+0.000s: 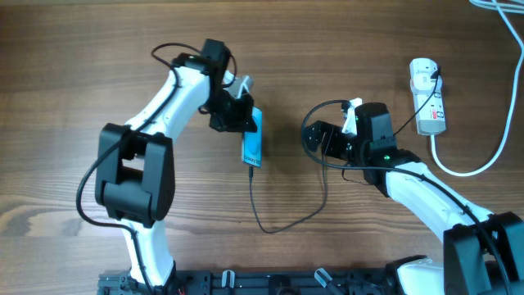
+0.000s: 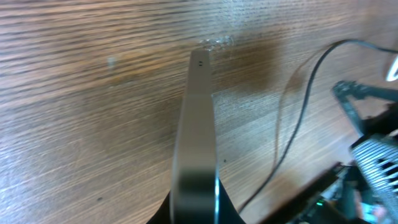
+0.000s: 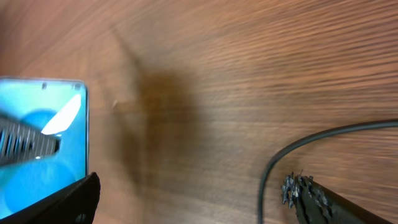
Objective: Plug charger to phone and switch on socket
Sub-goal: 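Lower the phone with the left gripper and lay it flat on the table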
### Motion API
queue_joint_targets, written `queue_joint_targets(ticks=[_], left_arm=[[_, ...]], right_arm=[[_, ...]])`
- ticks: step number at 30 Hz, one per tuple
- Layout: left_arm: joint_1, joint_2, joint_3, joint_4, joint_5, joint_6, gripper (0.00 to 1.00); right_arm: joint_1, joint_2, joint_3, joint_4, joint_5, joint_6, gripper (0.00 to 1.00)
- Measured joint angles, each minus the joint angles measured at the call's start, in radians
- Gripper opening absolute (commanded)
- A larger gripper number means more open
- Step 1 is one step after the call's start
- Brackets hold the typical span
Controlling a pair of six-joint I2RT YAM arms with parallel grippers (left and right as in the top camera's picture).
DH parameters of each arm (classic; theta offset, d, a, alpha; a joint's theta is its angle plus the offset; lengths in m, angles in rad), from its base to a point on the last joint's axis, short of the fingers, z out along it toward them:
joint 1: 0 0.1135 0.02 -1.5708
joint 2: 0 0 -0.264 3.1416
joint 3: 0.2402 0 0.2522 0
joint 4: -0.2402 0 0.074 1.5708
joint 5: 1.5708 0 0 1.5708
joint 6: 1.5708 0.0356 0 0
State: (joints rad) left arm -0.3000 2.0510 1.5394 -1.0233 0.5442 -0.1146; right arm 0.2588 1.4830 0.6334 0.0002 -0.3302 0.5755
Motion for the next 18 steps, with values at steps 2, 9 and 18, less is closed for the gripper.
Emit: queue_joint_targets(ticks=[2,9,18], left_arm=[[-0.030,0.000,0.000,0.009,-0.032,0.000,0.04],[-0.118,0.000,0.000,0.026,-0.131,-0.033,0.04],[-0.146,0.000,0.000,0.029,-0.243,-0.119,0.04]], right_arm=[[0.000,0.000,0.000,0.009,0.035,0.014,1.00],[0.000,0.000,0.000,0.016,0.077,0.031,1.00],[0.000,0.000,0.000,0.016,0.089,0.033,1.00]])
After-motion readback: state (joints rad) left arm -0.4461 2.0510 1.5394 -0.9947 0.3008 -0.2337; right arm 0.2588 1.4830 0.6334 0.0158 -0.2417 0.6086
